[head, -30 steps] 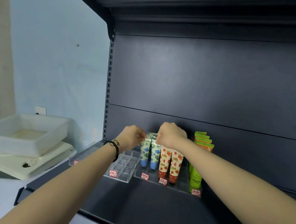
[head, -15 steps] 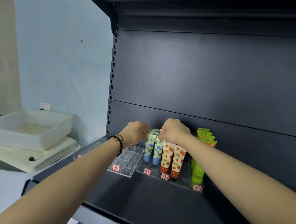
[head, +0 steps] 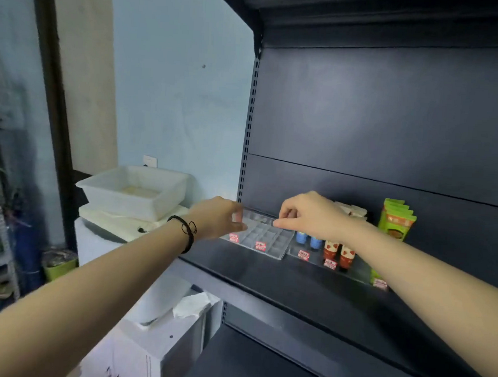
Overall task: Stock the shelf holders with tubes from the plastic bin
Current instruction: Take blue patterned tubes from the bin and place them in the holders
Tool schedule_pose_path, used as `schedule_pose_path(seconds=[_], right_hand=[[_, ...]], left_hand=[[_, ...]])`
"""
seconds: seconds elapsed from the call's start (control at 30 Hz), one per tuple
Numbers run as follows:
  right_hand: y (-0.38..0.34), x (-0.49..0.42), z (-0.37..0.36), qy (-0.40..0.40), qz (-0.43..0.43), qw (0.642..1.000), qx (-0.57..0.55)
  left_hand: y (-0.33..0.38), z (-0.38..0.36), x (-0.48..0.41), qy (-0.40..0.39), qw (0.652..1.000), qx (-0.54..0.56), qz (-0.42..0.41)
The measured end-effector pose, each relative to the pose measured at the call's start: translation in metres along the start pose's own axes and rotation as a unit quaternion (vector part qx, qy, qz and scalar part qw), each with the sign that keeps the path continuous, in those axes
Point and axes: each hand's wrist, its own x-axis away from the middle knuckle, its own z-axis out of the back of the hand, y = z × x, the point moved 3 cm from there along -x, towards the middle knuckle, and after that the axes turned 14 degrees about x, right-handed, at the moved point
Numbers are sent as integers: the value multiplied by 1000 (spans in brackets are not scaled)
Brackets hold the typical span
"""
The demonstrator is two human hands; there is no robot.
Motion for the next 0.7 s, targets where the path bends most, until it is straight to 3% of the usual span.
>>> schedule_pose_path(seconds=[0.17, 0.3, 0.5, 0.7], right_hand=[[-96, 43, -39, -64, 102, 993, -12], [-161, 84, -118, -151, 165, 975, -5], [-230, 168, -285, -290, 254, 923, 19], [-249, 269, -449, -402, 250, 881, -5]], left_hand=[[-56, -11, 108, -65, 991, -114, 20], [-103, -64, 197, -162, 974, -151, 57], [-162, -210, 312, -301, 941, -132, 81], [-190, -384, 407, -424, 897, -36, 124]])
